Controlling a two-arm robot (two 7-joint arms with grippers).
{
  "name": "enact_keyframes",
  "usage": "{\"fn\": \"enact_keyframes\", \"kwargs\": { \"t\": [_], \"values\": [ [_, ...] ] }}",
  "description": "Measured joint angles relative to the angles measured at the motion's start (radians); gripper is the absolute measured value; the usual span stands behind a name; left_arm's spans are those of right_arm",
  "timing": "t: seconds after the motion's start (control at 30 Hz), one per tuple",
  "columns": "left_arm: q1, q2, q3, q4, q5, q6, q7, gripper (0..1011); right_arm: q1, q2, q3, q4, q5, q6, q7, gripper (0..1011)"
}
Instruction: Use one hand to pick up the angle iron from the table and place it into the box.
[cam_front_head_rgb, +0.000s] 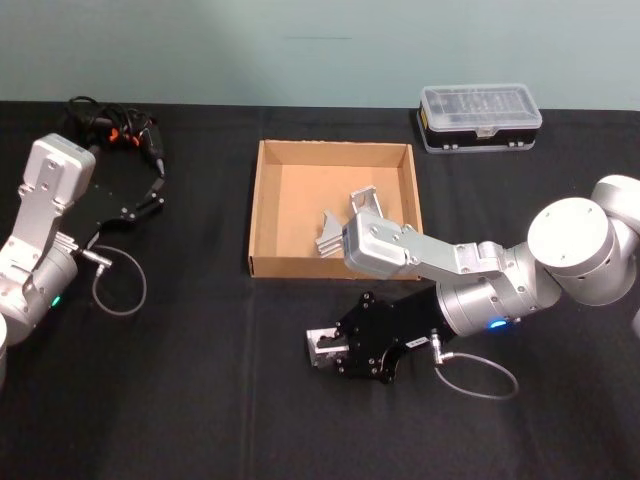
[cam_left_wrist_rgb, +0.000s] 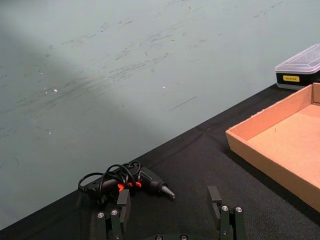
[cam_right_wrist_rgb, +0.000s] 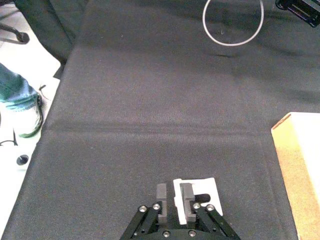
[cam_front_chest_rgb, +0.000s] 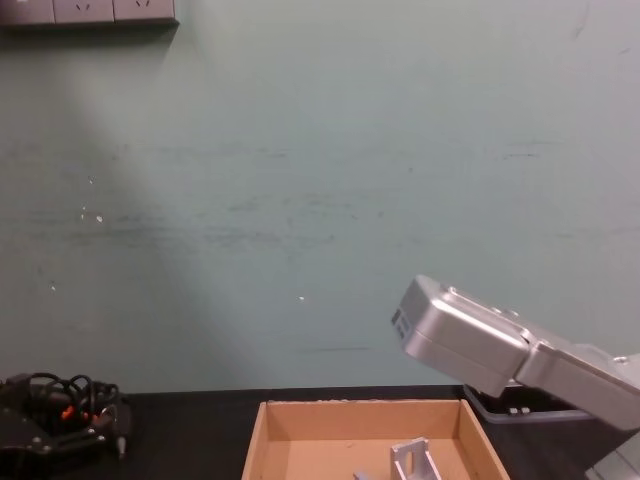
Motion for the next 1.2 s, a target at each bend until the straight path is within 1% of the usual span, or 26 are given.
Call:
{"fn": "enact_keyframes", "kwargs": {
  "t": [0.03, 0.17, 0.37, 0.43, 0.53, 0.57, 0.63, 0.67, 0.73, 0.77, 0.83, 0.9, 0.93, 0.97, 1.03, 1.07, 1.1, 1.13, 1.17, 1.2],
  "values": [
    [0.0, 0.0, 0.0, 0.0, 0.0, 0.0, 0.0, 1000, 0.0, 0.001, 0.0, -0.003, -0.003, 0.001, -0.002, 190],
    [0.0, 0.0, 0.0, 0.0, 0.0, 0.0, 0.0, 1000, -0.001, 0.004, 0.001, -0.009, -0.006, 0.003, -0.005, 84],
    [0.0, 0.0, 0.0, 0.0, 0.0, 0.0, 0.0, 1000, -0.005, 0.01, 0.01, -0.026, -0.006, 0.006, -0.012, 75],
    [0.0, 0.0, 0.0, 0.0, 0.0, 0.0, 0.0, 1000, -0.008, 0.015, 0.02, -0.038, -0.001, 0.006, -0.019, 75],
    [0.0, 0.0, 0.0, 0.0, 0.0, 0.0, 0.0, 1000, -0.014, 0.022, 0.043, -0.059, 0.021, 0.006, -0.03, 75],
    [0.0, 0.0, 0.0, 0.0, 0.0, 0.0, 0.0, 1000, -0.017, 0.026, 0.06, -0.072, 0.037, 0.005, -0.037, 75],
    [0.0, 0.0, 0.0, 0.0, 0.0, 0.0, 0.0, 1000, -0.019, 0.03, 0.078, -0.085, 0.052, 0.002, -0.046, 75],
    [0.0, 0.0, 0.0, 0.0, 0.0, 0.0, 0.0, 1000, -0.02, 0.032, 0.098, -0.094, 0.069, -0.004, -0.06, 75],
    [0.0, 0.0, 0.0, 0.0, 0.0, 0.0, 0.0, 1000, -0.02, 0.033, 0.118, -0.102, 0.082, -0.009, -0.075, 75],
    [0.0, 0.0, 0.0, 0.0, 0.0, 0.0, 0.0, 1000, -0.019, 0.032, 0.137, -0.105, 0.093, -0.015, -0.091, 75],
    [0.0, 0.0, 0.0, 0.0, 0.0, 0.0, 0.0, 1000, -0.017, 0.029, 0.154, -0.105, 0.1, -0.02, -0.112, 75],
    [0.0, 0.0, 0.0, 0.0, 0.0, 0.0, 0.0, 1000, -0.015, 0.023, 0.173, -0.101, 0.106, -0.026, -0.137, 75],
    [0.0, 0.0, 0.0, 0.0, 0.0, 0.0, 0.0, 1000, -0.015, 0.013, 0.193, -0.093, 0.112, -0.029, -0.168, 75],
    [0.0, 0.0, 0.0, 0.0, 0.0, 0.0, 0.0, 1000, -0.015, 0.007, 0.202, -0.087, 0.113, -0.031, -0.184, 75],
    [0.0, 0.0, 0.0, 0.0, 0.0, 0.0, 0.0, 1000, -0.015, -0.022, 0.236, -0.054, 0.116, -0.032, -0.245, 75],
    [0.0, 0.0, 0.0, 0.0, 0.0, 0.0, 0.0, 1000, -0.015, -0.022, 0.236, -0.054, 0.116, -0.032, -0.245, 75],
    [0.0, 0.0, 0.0, 0.0, 0.0, 0.0, 0.0, 1000, -0.015, -0.032, 0.244, -0.042, 0.116, -0.033, -0.261, 75],
    [0.0, 0.0, 0.0, 0.0, 0.0, 0.0, 0.0, 1000, -0.014, -0.051, 0.255, -0.017, 0.114, -0.033, -0.289, 75],
    [0.0, 0.0, 0.0, 0.0, 0.0, 0.0, 0.0, 1000, -0.013, -0.062, 0.26, -0.005, 0.112, -0.034, -0.301, 75],
    [0.0, 0.0, 0.0, 0.0, 0.0, 0.0, 0.0, 1000, -0.009, -0.08, 0.267, 0.022, 0.106, -0.037, -0.322, 75]
  ]
}}
